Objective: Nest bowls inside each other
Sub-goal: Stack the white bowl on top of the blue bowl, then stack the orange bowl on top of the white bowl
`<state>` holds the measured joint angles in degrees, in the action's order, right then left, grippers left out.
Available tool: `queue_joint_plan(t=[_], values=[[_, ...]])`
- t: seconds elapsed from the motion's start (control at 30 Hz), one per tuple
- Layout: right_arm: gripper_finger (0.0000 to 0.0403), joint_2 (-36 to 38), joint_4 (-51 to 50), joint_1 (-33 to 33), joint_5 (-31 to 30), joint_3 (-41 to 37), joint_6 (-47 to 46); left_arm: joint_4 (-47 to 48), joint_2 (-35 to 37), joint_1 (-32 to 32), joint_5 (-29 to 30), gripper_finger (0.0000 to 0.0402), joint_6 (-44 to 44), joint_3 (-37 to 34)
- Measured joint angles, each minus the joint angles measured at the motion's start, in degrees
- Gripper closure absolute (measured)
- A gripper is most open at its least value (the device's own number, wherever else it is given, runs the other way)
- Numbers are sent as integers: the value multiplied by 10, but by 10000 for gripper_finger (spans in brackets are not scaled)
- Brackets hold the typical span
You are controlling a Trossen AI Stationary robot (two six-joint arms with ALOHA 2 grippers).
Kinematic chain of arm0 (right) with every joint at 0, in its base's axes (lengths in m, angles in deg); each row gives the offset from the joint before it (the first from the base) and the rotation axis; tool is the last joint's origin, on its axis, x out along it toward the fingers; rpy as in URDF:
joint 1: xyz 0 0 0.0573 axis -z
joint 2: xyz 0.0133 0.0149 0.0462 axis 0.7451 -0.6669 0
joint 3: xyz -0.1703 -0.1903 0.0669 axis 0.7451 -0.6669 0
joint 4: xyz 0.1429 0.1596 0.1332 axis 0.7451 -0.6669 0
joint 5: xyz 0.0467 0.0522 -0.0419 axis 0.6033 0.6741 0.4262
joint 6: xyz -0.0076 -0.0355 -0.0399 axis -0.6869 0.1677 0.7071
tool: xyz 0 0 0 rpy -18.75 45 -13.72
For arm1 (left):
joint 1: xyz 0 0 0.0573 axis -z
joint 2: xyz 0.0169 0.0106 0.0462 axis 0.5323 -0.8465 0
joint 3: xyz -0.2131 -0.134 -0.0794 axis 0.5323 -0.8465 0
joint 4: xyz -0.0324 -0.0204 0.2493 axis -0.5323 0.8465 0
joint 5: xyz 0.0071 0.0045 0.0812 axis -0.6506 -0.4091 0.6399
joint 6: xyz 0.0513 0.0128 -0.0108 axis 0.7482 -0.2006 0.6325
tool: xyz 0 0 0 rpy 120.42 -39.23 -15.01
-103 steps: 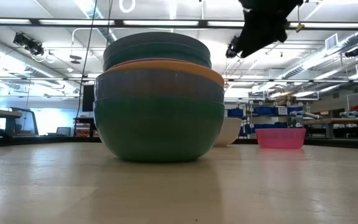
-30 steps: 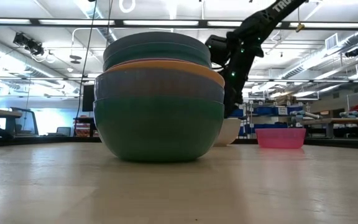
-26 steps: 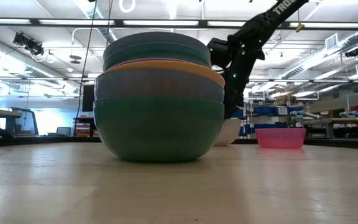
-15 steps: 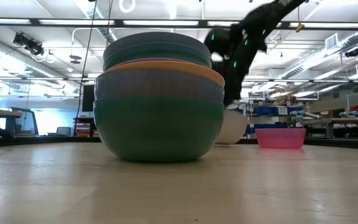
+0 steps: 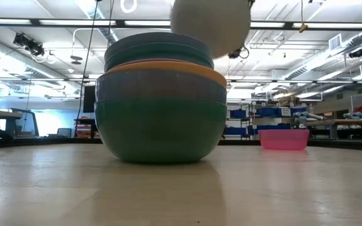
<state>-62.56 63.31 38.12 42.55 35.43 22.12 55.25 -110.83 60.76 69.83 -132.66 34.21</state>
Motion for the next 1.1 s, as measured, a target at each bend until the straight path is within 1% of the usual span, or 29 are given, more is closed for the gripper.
queue_joint_plan(t=[0.07,0.2,0.43,0.63,0.7,0.8,1.0,1.1], values=[[402,-14,44,-25,0,0,-2,0,0,0,12,199,0,0],[403,-53,73,-44,18,0,-15,0,0,0,13,199,0,0],[403,-118,73,-36,21,5,-23,0,0,0,13,199,0,0],[396,-149,70,-26,34,11,-20,0,0,0,13,199,0,0],[381,-155,71,-23,41,12,-20,0,0,0,13,199,0,0],[346,-156,69,-22,44,12,-21,0,0,0,13,199,0,-10],[264,-148,75,-21,41,12,-44,0,0,0,12,199,-5,-56],[241,-133,61,-21,22,12,-46,0,0,0,2,199,-20,-84]])
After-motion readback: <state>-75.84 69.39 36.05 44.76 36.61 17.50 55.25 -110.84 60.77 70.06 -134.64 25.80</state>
